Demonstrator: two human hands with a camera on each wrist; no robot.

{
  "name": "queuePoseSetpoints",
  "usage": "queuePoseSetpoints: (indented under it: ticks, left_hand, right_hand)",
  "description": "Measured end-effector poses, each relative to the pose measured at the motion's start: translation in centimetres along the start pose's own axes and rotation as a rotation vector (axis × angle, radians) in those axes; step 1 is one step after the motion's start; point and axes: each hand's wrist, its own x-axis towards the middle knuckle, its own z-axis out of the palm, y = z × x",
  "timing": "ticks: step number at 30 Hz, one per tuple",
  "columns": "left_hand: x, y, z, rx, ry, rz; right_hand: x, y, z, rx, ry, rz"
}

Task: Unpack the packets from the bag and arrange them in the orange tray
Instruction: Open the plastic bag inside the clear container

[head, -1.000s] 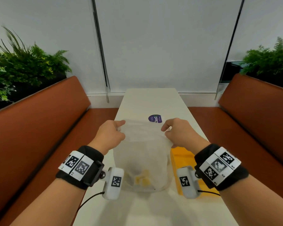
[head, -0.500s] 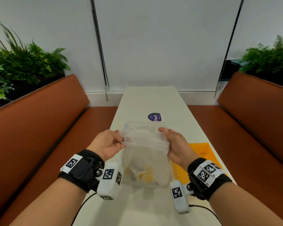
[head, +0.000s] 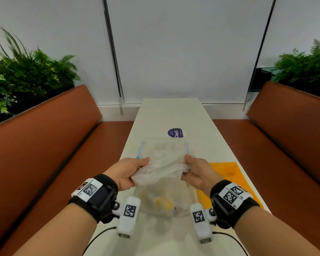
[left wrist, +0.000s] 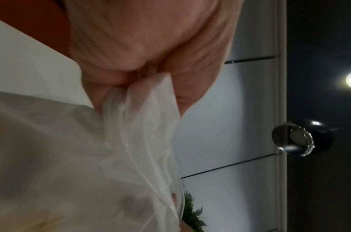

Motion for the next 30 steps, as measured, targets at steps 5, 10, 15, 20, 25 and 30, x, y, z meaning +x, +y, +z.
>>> queuePoseSetpoints:
  ticks: [5, 10, 15, 20, 25, 30]
  left_hand:
    - [0.0, -1.2, 0.2, 0.361, -0.061, 0.027]
    - [1.2, -1.8, 0.0, 0.024, 0.001, -0.060]
    - [1.8, -1.5, -0.3, -0.450, -0.015, 0.006]
    - [1.7, -2.0, 0.6, -0.585, -0.068, 0.069]
    - [1.7, -2.5, 0.8, -0.512, -0.037, 0.012]
    - [1.8, -3.0, 0.3, -0.364, -0.046, -0.041]
  right_hand:
    - [0.4, 1.0, 0.4, 0.109, 0.043, 0.014]
    - [0.5, 1.3, -0.6, 0.061, -0.073, 0.082]
    - [0.7, 0.9, -2.3, -0.378, -0.246, -0.012]
    - [0.7, 1.3, -3.0, -0.794, -0.282, 0.011]
    - [0.7, 1.5, -3.5, -0.606, -0.146, 0.100]
    - [1.2, 2.5, -2.7, -0.047, -0.137, 0.061]
